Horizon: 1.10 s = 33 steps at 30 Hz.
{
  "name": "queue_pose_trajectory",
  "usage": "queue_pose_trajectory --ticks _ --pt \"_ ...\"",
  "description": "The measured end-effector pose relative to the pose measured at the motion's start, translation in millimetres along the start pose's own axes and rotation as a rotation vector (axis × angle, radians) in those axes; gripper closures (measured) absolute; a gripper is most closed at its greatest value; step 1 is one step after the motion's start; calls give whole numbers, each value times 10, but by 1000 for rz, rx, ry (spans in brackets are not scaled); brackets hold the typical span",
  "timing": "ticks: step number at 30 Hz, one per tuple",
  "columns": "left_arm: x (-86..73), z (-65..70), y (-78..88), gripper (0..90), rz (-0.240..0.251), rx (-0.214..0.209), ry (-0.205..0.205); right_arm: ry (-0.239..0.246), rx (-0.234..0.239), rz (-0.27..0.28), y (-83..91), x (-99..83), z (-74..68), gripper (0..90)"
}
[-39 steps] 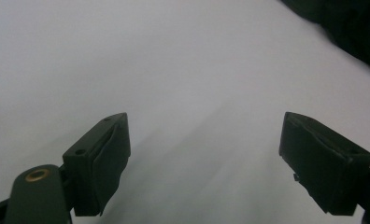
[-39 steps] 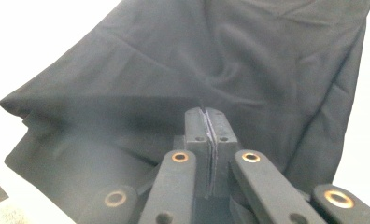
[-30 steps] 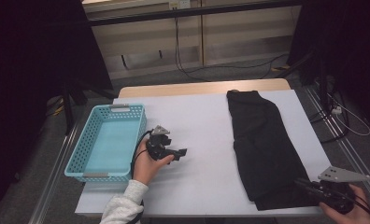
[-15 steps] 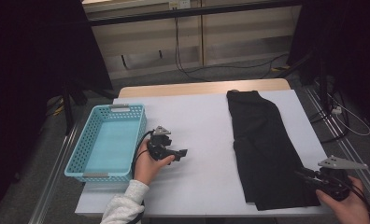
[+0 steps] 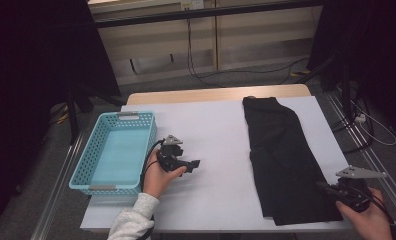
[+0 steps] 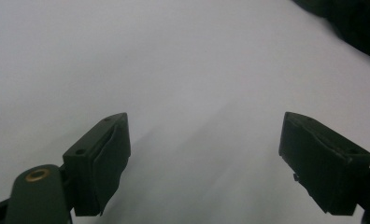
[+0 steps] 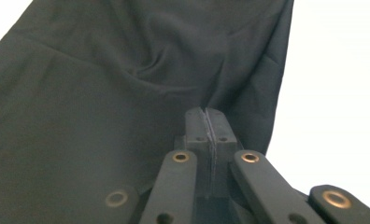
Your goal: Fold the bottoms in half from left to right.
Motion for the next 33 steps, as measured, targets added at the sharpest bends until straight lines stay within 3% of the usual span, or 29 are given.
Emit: queue_pose_trajectory --ticks 9,17,26,27,29,33 --pt "7 -2 10 166 4 -3 1 0 10 17 86 18 25 900" --pt "6 -4 10 166 4 -3 3 -20 -12 20 134 -16 120 900" --pt "2 -9 8 166 0 -1 -1 -4 -42 7 119 -44 162 893" --pt "2 -10 8 166 0 -2 -1 -5 -52 5 119 -45 167 863" --pt "1 -10 8 166 -1 2 -4 -12 -60 17 115 -31 159 716" --pt "0 -5 2 166 -4 5 -6 -1 -49 28 68 45 78 563"
Point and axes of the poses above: each handheld gripper's, and its own axes: y roughly backward along the jaws, x roughly out of its top, z roughly to its right, the point moved 3 cm from there along -y, roughly forward along the jaws, and after that the axes turned 4 degrees about z, right-handed, at the moved point
